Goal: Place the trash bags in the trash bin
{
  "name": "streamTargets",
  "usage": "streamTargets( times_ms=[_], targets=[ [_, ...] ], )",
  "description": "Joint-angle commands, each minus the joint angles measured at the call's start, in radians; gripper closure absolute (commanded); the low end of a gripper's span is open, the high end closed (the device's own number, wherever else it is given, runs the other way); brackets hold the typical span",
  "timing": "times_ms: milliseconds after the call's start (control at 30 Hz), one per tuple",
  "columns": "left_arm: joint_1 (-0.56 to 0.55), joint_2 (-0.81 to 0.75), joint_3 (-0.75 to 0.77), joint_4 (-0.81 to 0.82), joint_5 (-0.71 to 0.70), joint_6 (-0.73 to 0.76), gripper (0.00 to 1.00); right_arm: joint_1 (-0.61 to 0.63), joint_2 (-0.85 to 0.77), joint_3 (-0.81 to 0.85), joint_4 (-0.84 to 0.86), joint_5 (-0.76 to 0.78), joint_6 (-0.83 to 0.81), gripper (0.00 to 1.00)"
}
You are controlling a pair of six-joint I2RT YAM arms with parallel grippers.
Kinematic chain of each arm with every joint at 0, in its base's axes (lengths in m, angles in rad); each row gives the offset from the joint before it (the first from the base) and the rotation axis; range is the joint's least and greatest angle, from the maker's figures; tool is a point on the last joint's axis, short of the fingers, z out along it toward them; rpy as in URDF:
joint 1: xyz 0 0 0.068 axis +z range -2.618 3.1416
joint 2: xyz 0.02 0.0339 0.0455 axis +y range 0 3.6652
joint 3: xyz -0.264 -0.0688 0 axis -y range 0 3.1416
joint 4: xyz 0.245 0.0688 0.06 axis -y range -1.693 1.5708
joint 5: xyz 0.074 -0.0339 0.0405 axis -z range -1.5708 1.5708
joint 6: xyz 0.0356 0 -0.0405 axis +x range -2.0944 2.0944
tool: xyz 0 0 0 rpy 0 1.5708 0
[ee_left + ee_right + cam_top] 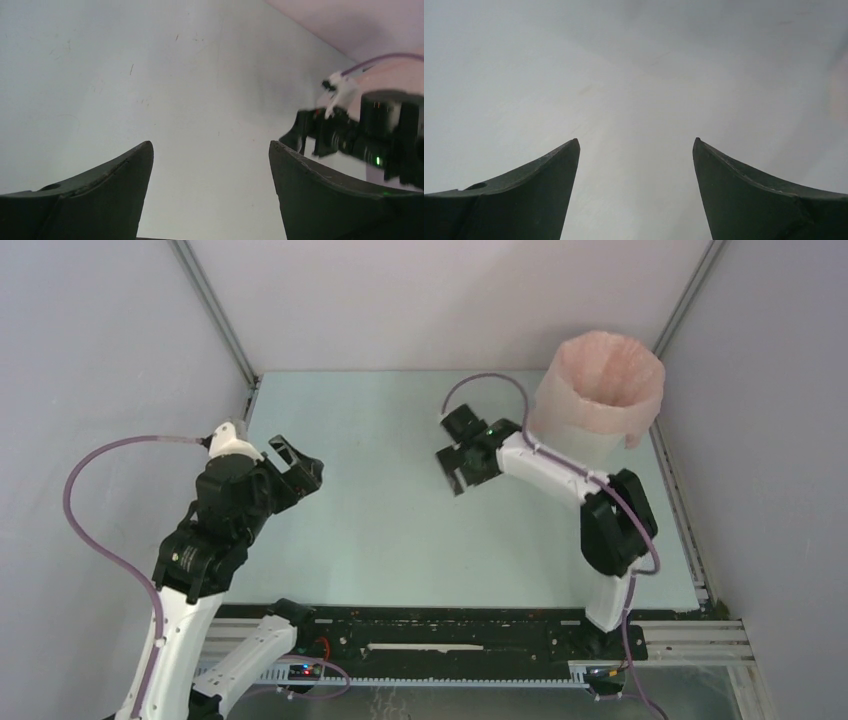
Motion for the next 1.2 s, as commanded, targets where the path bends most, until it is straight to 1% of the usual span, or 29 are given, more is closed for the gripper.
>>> streamTargets(
  times_ms=[0, 67, 167, 267, 333, 367, 400, 500, 600, 700, 733, 800, 867, 1000, 1167],
  targets=[
    [0.008, -0.049, 0.070, 0.012, -0.046, -0.052, 0.09, 0.173, -0.245, -0.082, -0.114, -0.145, 0.076, 0.08],
    [0.008, -0.054, 0.109, -0.014, -0.054, -0.066, 0.08, 0.222, -0.352, -0.119, -0.164, -0.139, 0.112, 0.08],
    [0.008, -0.053, 0.196, -0.037, -0.044, -0.078, 0.04, 0.239, -0.523, -0.130, -0.258, -0.166, 0.157, 0.09],
    [0.008, -0.050, 0.281, -0.018, 0.021, -0.046, 0.02, 0.239, -0.694, -0.072, -0.354, -0.133, 0.180, 0.09],
    [0.007, -0.038, 0.348, -0.019, 0.050, -0.027, 0.01, 0.237, -0.776, -0.007, -0.400, -0.090, 0.181, 0.08],
    [0.008, -0.031, 0.383, -0.026, 0.052, -0.021, 0.00, 0.236, -0.803, 0.044, -0.428, -0.069, 0.181, 0.02],
    [0.008, -0.024, 0.420, -0.030, 0.054, -0.017, 0.00, 0.236, -0.818, 0.107, -0.462, -0.043, 0.181, 0.01],
    [0.007, -0.006, 0.517, -0.023, 0.049, 0.013, 0.00, 0.235, -0.825, 0.357, -0.555, 0.058, 0.179, 0.00],
    [0.008, 0.002, 0.576, -0.007, 0.043, 0.021, 0.00, 0.235, -0.791, 0.588, -0.640, 0.135, 0.146, 0.00],
    [0.008, 0.002, 0.611, 0.015, 0.061, 0.032, 0.00, 0.234, -0.741, 0.796, -0.718, 0.196, 0.129, 0.00],
    [0.008, 0.005, 0.628, 0.017, 0.071, 0.039, 0.00, 0.234, -0.732, 0.840, -0.734, 0.206, 0.129, 0.00],
    [0.008, 0.014, 0.669, 0.013, 0.084, 0.059, 0.00, 0.234, -0.752, 0.856, -0.740, 0.224, 0.138, 0.00],
    [0.008, 0.016, 0.698, 0.002, 0.074, 0.073, 0.00, 0.234, -0.804, 0.797, -0.707, 0.233, 0.154, 0.00],
    [0.008, -0.004, 0.681, 0.001, 0.048, 0.082, 0.00, 0.233, -0.904, 0.684, -0.608, 0.229, 0.178, 0.00],
    [0.008, -0.006, 0.674, -0.003, 0.055, 0.069, 0.00, 0.231, -0.939, 0.689, -0.562, 0.249, 0.170, 0.00]
  ],
)
